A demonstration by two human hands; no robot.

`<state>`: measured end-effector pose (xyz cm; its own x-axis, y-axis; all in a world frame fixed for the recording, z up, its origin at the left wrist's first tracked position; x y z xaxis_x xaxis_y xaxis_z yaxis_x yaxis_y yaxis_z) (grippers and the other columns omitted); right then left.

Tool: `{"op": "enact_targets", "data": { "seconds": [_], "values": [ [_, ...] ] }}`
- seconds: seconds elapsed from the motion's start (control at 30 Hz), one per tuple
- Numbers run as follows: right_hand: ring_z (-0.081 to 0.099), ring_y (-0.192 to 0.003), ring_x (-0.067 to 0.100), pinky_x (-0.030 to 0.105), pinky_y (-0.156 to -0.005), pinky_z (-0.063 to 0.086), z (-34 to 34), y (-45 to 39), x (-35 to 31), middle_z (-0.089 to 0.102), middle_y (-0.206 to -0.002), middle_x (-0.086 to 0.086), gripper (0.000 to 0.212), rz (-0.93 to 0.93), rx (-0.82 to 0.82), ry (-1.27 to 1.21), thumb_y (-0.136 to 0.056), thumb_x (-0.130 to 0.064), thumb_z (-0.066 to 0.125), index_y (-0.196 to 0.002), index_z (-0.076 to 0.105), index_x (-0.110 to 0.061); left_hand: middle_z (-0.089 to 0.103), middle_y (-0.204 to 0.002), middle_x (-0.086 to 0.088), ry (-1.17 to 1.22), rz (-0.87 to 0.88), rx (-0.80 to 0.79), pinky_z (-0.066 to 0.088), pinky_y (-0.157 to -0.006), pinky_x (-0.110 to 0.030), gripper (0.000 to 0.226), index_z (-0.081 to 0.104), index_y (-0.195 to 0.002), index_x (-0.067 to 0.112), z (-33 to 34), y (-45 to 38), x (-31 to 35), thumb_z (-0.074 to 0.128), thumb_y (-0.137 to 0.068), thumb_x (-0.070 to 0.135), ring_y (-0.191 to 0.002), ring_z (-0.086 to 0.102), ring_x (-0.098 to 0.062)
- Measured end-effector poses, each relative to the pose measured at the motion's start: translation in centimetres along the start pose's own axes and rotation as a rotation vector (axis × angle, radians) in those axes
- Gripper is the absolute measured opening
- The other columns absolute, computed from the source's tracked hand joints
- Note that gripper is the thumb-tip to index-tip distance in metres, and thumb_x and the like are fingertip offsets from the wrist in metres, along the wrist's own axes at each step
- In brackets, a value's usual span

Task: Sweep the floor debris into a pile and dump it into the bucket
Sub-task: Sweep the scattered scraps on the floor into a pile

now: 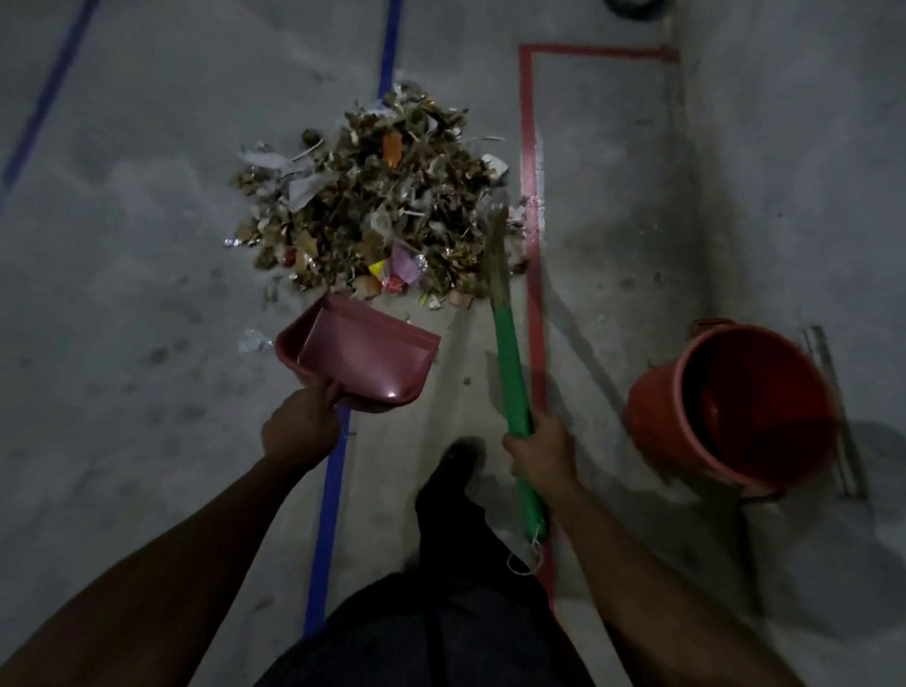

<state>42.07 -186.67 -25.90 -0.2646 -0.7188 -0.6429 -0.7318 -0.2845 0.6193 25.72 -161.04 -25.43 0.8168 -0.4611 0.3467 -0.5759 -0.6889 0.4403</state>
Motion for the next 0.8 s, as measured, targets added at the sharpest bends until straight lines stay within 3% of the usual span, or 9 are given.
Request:
{"op": "enact_targets", "data": {
  "seconds": [0.1, 0.17, 0.27, 0.37, 0.5, 0.67, 0.8],
  "values": [
    [0.054, -0.061, 0.013, 0.008, -0.043, 0.038, -0.8, 2.7, 1.7, 0.063, -0.082, 0.006, 0.020, -0.132, -0.080, 0.196, -0.086, -0.009, 0.065, -0.105, 0.061, -0.015, 0.061, -0.110, -0.015, -0.009, -0.056, -0.036, 0.041, -0.073, -0.036, 0.030, 0.050, -0.125, 0.014, 0.4, 3.7, -0.7, 0.043, -0.096, 0.022, -0.096, 0.060, -0.035],
    [0.057, -0.070, 0.016, 0.009, -0.047, 0.036, -1.4, 3.3, 2.8, 0.066, -0.091, 0.007, 0.026, -0.202, -0.137, 0.341, -0.087, -0.012, 0.063, -0.113, 0.064, -0.011, 0.062, -0.108, -0.016, -0.019, -0.095, -0.057, 0.042, -0.073, -0.036, 0.030, 0.051, -0.123, 0.012, 0.4, 5.7, -1.0, 0.045, -0.096, 0.022, -0.095, 0.061, -0.035],
    [0.059, -0.069, 0.011, 0.006, -0.047, 0.036, -1.7, 3.3, 3.4, 0.067, -0.089, 0.003, 0.026, -0.288, -0.264, 0.500, -0.086, -0.015, 0.064, -0.111, 0.064, -0.018, 0.063, -0.110, -0.019, 0.003, -0.153, -0.085, 0.044, -0.074, -0.036, 0.035, 0.054, -0.124, 0.011, 0.5, 8.2, -1.9, 0.053, -0.093, 0.027, -0.097, 0.062, -0.036],
    [0.063, -0.074, 0.023, 0.017, -0.049, 0.035, -1.7, 1.3, 2.9, 0.066, -0.085, 0.009, 0.019, -0.381, -0.386, 0.713, -0.083, -0.011, 0.063, -0.101, 0.064, -0.005, 0.064, -0.113, -0.017, 0.048, -0.215, -0.105, 0.044, -0.076, -0.038, 0.041, 0.055, -0.125, 0.011, 1.2, 9.3, -2.1, 0.058, -0.091, 0.034, -0.101, 0.061, -0.036],
    [0.063, -0.086, 0.028, 0.027, -0.063, 0.039, -1.3, -3.0, 2.0, 0.068, -0.103, 0.017, 0.035, -0.435, -0.575, 0.964, -0.083, -0.015, 0.063, -0.116, 0.063, -0.001, 0.065, -0.106, -0.014, 0.076, -0.352, -0.106, 0.045, -0.072, -0.036, 0.040, 0.056, -0.120, 0.012, 3.3, 8.7, -2.0, 0.055, -0.091, 0.040, -0.093, 0.063, -0.033],
    [0.065, -0.098, 0.032, 0.026, -0.067, 0.042, -3.3, -10.6, 2.6, 0.065, -0.115, 0.019, 0.047, -0.377, -0.761, 1.094, -0.086, -0.012, 0.062, -0.132, 0.055, -0.006, 0.063, -0.117, -0.011, 0.049, -0.495, -0.189, 0.047, -0.077, -0.041, 0.037, 0.052, -0.125, 0.019, 8.0, 6.4, -0.8, 0.052, -0.091, 0.033, -0.100, 0.062, -0.034],
    [0.067, -0.093, 0.035, 0.036, -0.076, 0.055, -7.4, -18.1, 1.9, 0.067, -0.110, 0.022, 0.046, -0.233, -0.734, 1.092, -0.081, -0.013, 0.069, -0.126, 0.061, -0.006, 0.060, -0.124, -0.012, 0.044, -0.574, -0.215, 0.048, -0.081, -0.042, 0.044, 0.047, -0.136, 0.023, 9.8, 4.8, 3.0, 0.051, -0.095, 0.037, -0.105, 0.061, -0.036]
  ]
}}
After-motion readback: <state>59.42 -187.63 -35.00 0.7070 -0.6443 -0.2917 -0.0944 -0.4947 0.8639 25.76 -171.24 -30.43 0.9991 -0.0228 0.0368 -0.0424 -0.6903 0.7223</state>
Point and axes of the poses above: each hand's wrist, its own y-axis away from the middle knuckle, its own z-axis out of the palm, x = y × z, the point moved 6 cm from there along -y, towards the middle knuckle
